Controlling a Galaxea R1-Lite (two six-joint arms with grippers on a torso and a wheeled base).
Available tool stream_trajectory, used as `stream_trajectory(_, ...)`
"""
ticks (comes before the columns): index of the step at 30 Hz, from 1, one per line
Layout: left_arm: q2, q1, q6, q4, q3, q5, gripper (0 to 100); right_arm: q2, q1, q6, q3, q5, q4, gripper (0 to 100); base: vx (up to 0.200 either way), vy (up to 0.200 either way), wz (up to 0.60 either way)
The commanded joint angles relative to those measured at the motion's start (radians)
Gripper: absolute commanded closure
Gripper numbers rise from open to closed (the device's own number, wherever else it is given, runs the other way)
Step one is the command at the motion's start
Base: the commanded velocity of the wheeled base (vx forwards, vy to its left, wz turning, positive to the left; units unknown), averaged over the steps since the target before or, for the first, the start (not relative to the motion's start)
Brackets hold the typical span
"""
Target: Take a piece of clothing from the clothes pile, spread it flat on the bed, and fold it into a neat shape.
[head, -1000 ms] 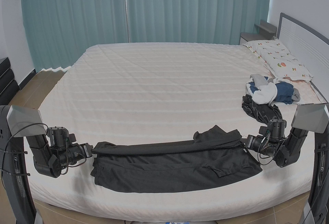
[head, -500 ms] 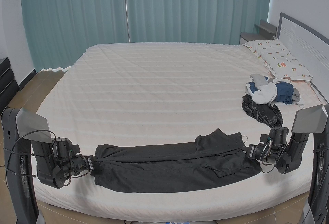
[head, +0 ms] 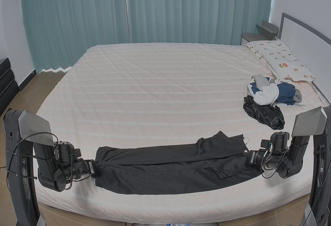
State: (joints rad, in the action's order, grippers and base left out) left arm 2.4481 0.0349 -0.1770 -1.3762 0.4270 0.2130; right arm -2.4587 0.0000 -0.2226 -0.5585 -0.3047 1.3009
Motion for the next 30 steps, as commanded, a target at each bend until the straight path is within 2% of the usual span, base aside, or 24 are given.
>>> stream_trajectory(1,0.009,0.000,-0.002,0.000,0.007,-0.001,0,-0.009,0.002,-0.001,-0.008,-0.001,0.000,100,0.000,0.000,0.00)
stream_trajectory(2,0.009,0.000,-0.002,0.000,0.007,0.000,0,-0.011,0.002,-0.001,-0.008,-0.001,0.003,0,0.000,0.000,0.00)
stream_trajectory(9,-0.006,0.010,-0.013,-0.014,-0.011,-0.001,0,0.033,-0.021,-0.015,0.023,-0.005,0.052,0,0.000,0.000,0.00)
stream_trajectory(14,-0.073,0.030,-0.085,-0.012,-0.025,-0.001,0,0.083,-0.052,-0.023,0.032,-0.019,0.054,0,0.000,0.000,0.00)
stream_trajectory(15,-0.136,0.040,-0.176,-0.012,-0.024,0.000,0,0.112,-0.067,-0.077,0.028,-0.033,0.055,0,0.000,0.000,0.00)
stream_trajectory(16,-0.161,0.046,-0.216,-0.011,-0.017,0.002,0,0.130,-0.072,-0.116,0.022,-0.040,0.054,0,0.000,0.000,0.00)
stream_trajectory(18,-0.198,0.053,-0.276,-0.001,0.002,0.013,0,0.164,-0.074,-0.202,0.011,-0.065,0.044,0,0.000,0.000,0.00)
stream_trajectory(20,-0.207,0.051,-0.311,0.019,0.044,0.016,0,0.168,-0.063,-0.248,-0.018,-0.077,0.035,0,0.000,0.000,0.00)
stream_trajectory(23,-0.204,0.040,-0.354,0.095,0.121,0.016,0,0.152,-0.038,-0.281,-0.057,-0.079,0.006,0,0.000,0.000,0.00)
stream_trajectory(24,-0.201,0.016,-0.401,0.215,0.207,0.017,0,0.121,-0.020,-0.305,-0.101,-0.079,-0.029,0,0.000,0.000,0.00)
stream_trajectory(26,-0.198,-0.004,-0.452,0.336,0.299,0.017,0,0.083,-0.011,-0.351,-0.147,-0.077,-0.040,0,0.000,0.000,0.00)
stream_trajectory(27,-0.198,-0.004,-0.452,0.336,0.299,0.017,0,0.083,-0.011,-0.351,-0.147,-0.077,-0.040,0,0.000,0.000,0.00)
stream_trajectory(28,-0.178,-0.020,-0.486,0.468,0.397,0.020,0,0.037,-0.006,-0.419,-0.202,-0.074,-0.048,0,0.000,0.000,0.00)
stream_trajectory(29,-0.178,-0.020,-0.486,0.468,0.397,0.020,0,0.037,-0.006,-0.419,-0.202,-0.074,-0.048,0,0.000,0.000,0.00)
stream_trajectory(30,-0.139,-0.029,-0.486,0.548,0.464,0.019,0,-0.005,-0.006,-0.466,-0.242,-0.073,-0.051,0,0.000,0.000,0.00)
